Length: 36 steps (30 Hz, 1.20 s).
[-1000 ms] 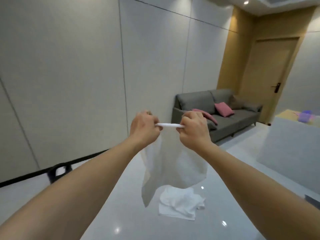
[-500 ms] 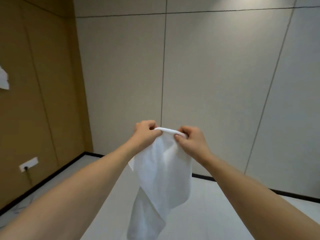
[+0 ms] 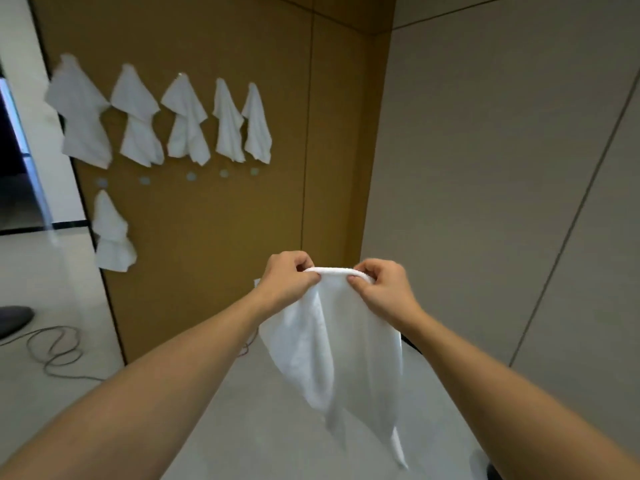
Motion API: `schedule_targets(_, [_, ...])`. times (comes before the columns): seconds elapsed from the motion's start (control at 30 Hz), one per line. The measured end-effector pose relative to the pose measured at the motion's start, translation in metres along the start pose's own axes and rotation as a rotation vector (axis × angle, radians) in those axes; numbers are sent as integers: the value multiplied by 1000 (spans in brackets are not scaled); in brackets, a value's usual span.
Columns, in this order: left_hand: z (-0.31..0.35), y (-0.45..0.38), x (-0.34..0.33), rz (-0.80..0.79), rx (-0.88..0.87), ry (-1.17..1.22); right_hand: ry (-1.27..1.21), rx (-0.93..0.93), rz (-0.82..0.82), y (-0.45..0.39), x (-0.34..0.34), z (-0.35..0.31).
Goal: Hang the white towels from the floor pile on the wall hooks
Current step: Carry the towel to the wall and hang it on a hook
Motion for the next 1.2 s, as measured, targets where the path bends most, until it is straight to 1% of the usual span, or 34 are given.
schedule_targets(0.2, [-94, -100, 90, 103, 45, -59, -54, 56, -63, -118, -131, -19])
schedule_targets(0.37, [-158, -180, 163, 152, 67, -132, -106, 27, -143, -215, -237, -38])
schedule_targets(0.5, [-210, -232, 215, 194, 91, -187, -175, 28, -183, -275, -312, -53])
schedule_targets(0.67, [-289, -277, 264, 211, 169, -197, -190, 71, -283, -341, -402, -74])
schedule_targets(0.87, [-379, -338, 328, 322, 246, -234, -251, 154, -392, -426, -517, -98])
schedule_targets(1.0, [-424, -396, 367, 383, 282, -316, -278, 193, -428, -498, -590, -106])
schedule_targets(1.1, [-455, -446, 396, 391, 349, -368, -283, 211, -449, -558, -636, -111])
schedule_targets(1.2, [-477, -495, 427, 444, 363, -421, -323, 224, -460, -611, -677, -120])
Point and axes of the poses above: each hand's wrist, its own y-axis away from the middle knuckle, its own x-axis out of the back of the hand, z = x × y, the point moved 10 cm from there along -y, towards the middle knuckle, and after that the axes turned 2 degrees about y, right-handed, at the moved point
